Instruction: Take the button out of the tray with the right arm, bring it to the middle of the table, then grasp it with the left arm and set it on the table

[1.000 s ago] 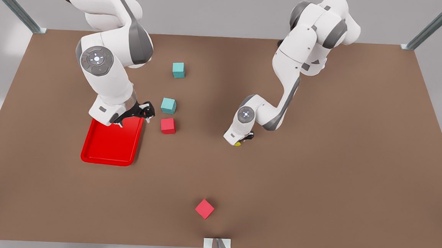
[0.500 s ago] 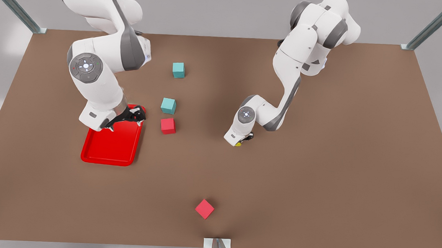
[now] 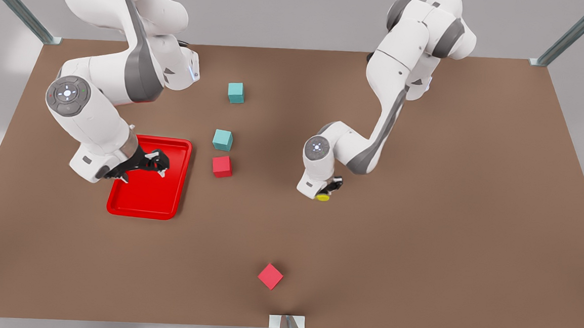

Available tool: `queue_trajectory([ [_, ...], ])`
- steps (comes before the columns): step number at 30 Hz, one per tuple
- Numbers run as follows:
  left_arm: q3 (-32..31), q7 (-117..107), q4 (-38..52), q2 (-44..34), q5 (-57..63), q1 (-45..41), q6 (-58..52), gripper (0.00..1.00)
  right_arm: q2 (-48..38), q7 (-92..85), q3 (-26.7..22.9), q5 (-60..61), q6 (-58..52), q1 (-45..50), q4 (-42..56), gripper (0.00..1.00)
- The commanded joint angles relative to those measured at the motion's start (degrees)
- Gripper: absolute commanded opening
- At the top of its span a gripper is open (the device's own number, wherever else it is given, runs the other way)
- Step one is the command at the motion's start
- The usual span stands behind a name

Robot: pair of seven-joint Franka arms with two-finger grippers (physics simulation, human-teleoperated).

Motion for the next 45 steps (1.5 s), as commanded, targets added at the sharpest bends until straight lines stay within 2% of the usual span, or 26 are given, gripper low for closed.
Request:
queue_trajectory([
  [1, -0.24, -63.76, 1.97, 0.55, 10.23, -0.15, -21.39, 0.43, -0.08, -1.57, 0.02, 2.26, 0.2, -0.02, 0.1, 1.0],
  [3, -0.77, -78.78, 6.72, 2.13, 12.08, -0.06, -29.57, 0.43, -0.08, -1.66, 0.02, 2.18, 0.29, 0.16, -0.07, 1.0],
  [6, -3.32, -104.73, 8.13, 6.7, 26.04, -0.24, -32.39, 0.43, -0.08, -1.66, 0.81, 2.7, 0.12, 0.51, -0.16, 1.0],
  [7, -5.17, -106.32, 8.13, 9.16, 31.15, -0.15, -36.43, 0.43, -0.08, -1.66, 0.81, 2.62, 0.12, 0.51, -0.42, 1.0],
  [9, -5.08, -108.43, 8.13, 11.45, 38.97, -2.44, -39.5, 0.43, -0.08, -1.84, 0.9, 2.44, 0.12, 1.21, -0.34, 1.0],
  [13, -5.08, -111.07, 8.13, 14.44, 45.3, -3.4, -46.8, 0.43, -0.08, -1.57, 0.81, 2.53, 0.2, 0.86, -0.25, 1.0],
  [16, -5.08, -111.77, 8.13, 16.2, 45.3, -4.2, -47.86, 0.44, -0.44, -1.31, 0.37, 2.0, -0.24, 0.77, 0.27, 1.0],
  [18, -5.17, -113.35, 8.13, 17.78, 45.48, -4.28, -47.24, 0.45, -0.79, -1.4, 0.46, -4.33, -0.41, 0.15, 0.19, 1.0],
  [22, -5.17, -114.06, 8.13, 18.66, 46.18, -4.46, -44.43, 0.45, -0.17, -1.57, 0.46, 1.91, -7.44, -5.64, -0.16, 1.0],
  [33, -5.25, -114.76, 8.4, 20.77, 46.71, -4.28, -40.3, 0.46, -0.08, -4.56, 0.81, 2.35, -10.51, -3.8, -0.86, 1.0],
  [34, -5.25, -114.76, 8.39, 20.77, 46.71, -4.28, -40.3, 0.48, -0.08, -4.56, 0.81, 2.26, -11.05, -3.98, -0.86, 1.0],
  [35, -5.25, -114.76, 8.48, 20.77, 46.71, -4.28, -40.3, 0.57, -0.08, -4.65, 0.81, 2.18, -11.05, -4.24, -0.86, 1.0],
  [36, -5.25, -114.59, 8.39, 20.77, 46.71, -4.28, -40.39, 1.0, -0.08, -4.56, 0.81, 2.18, -11.05, -3.89, -0.86, 1.0],
  [40, -5.25, -114.67, 8.39, 20.86, 46.71, -4.37, -40.39, 1.0, -0.35, -4.03, 0.72, -4.24, -13.42, -4.24, -0.95, 1.0],
  [45, -5.25, -114.14, 8.48, 20.77, 46.88, -4.28, -40.48, 1.0, -0.35, -3.95, 0.72, -4.07, -14.91, -4.42, -0.86, 1.0],
])
